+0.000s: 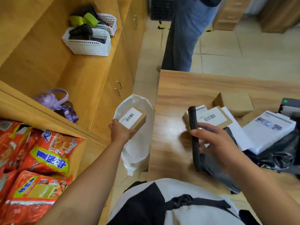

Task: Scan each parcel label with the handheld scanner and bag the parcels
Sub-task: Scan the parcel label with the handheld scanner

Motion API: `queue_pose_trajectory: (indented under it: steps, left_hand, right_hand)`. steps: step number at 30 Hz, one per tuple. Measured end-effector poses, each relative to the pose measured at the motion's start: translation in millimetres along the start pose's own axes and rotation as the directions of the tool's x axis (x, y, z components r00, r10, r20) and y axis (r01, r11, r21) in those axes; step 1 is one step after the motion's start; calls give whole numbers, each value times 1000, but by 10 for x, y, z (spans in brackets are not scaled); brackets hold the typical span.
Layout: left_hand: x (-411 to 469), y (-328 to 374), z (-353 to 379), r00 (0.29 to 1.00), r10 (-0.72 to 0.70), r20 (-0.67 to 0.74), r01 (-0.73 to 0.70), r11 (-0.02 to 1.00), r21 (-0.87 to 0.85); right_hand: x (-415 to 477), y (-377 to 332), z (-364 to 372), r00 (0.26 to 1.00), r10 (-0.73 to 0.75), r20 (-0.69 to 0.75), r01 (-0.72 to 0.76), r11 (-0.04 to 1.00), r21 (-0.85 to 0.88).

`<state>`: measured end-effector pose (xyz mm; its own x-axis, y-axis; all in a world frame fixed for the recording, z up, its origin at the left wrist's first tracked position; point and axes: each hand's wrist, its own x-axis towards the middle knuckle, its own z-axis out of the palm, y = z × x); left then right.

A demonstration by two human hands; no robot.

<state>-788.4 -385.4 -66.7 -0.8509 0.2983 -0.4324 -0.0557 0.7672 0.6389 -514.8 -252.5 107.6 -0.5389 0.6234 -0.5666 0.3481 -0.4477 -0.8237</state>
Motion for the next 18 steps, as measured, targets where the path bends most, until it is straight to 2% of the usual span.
queue_pose_trajectory:
  steps: [5, 14, 18]
  left_hand:
    - [184, -48, 74, 998, -14, 57, 12, 999, 41]
    - [323, -163, 96, 992, -26, 124, 21, 999, 41]
    - [297, -136, 126, 995, 5, 96, -10, 999, 48]
  right_hand:
    - [-50, 50, 96, 995, 20, -93, -16, 999, 37]
    - [-141, 143, 105, 987, 10, -163, 8, 994, 105]
    - [-173, 220, 13, 977, 20, -210, 8, 991, 131]
